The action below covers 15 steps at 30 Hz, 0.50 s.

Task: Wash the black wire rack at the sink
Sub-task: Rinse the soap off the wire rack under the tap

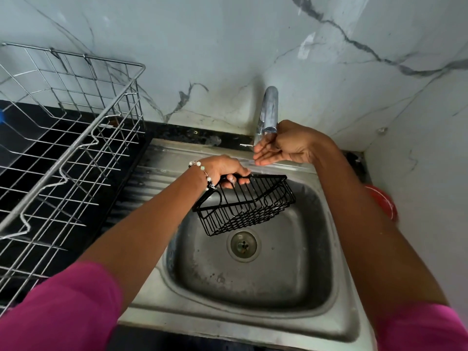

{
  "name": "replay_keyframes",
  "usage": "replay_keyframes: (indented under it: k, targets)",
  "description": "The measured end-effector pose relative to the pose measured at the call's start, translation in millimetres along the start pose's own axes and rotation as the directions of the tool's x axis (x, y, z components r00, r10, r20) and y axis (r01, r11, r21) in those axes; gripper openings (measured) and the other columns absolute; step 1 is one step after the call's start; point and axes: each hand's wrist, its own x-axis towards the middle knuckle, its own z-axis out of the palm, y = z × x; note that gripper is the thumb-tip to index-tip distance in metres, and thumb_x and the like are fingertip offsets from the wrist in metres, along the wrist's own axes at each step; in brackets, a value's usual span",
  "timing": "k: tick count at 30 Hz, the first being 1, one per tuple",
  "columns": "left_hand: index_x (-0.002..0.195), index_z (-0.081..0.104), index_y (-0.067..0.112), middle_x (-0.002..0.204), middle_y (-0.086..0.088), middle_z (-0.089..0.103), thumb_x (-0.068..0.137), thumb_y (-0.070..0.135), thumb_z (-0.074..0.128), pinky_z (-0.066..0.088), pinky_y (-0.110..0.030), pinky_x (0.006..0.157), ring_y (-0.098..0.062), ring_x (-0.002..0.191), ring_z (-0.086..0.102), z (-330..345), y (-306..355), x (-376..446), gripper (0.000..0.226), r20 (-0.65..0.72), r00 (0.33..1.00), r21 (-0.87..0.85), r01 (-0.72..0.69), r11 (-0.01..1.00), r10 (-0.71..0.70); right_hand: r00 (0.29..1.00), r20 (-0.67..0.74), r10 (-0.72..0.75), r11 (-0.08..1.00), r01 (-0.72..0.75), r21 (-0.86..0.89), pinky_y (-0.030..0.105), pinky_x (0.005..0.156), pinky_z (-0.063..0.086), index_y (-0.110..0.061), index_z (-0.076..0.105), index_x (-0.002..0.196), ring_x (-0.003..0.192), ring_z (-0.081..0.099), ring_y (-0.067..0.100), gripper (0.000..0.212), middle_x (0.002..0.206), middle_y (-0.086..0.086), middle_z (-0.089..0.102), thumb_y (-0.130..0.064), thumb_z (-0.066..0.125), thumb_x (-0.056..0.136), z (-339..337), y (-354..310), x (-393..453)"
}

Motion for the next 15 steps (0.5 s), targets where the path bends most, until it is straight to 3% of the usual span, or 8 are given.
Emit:
replay_keyframes:
  k: [8,12,15]
  targets:
    - [0.095,0.068,0.01,0.046,0.008,0.047,0.1,0.018,0.049,0.026,-0.013,0.031,0.001,0.028,0.026,-5.5,-6.3,-9.5,0.021,0.076,0.994,-0.008,0.08,0.997,-0.079,0.998,0.063,0.013,0.997,-0.018,0.076,0.038,0.083,0.057,0.015,0.058,0.11,0.099,0.067,0.037,0.03,0.105,0.033,0.064,0.019,0.036,0.091,5.1,8.0,-1.0]
    - [0.093,0.068,0.013,0.056,0.007,0.054,0.1,0.021,0.05,0.03,-0.013,0.034,0.0,0.033,0.035,-14.5,-20.5,-13.2,0.021,0.126,0.984,-0.135,0.139,0.981,-0.122,1.0,-0.001,0.018,1.0,-0.018,0.018,0.04,0.083,0.057,0.014,0.06,0.108,0.099,0.067,0.038,0.03,0.106,0.033,0.064,0.018,0.035,0.091,7.7,10.9,-0.4]
    - [0.089,0.071,0.016,0.068,0.003,0.057,0.098,0.026,0.053,0.035,-0.015,0.038,0.0,0.039,0.045,-16.1,-29.2,-17.4,0.023,0.153,0.979,-0.192,0.16,0.968,-0.131,0.998,0.062,0.005,0.992,-0.013,0.127,0.042,0.087,0.055,0.014,0.059,0.11,0.1,0.066,0.038,0.032,0.106,0.033,0.064,0.019,0.034,0.091,10.2,12.7,-0.8]
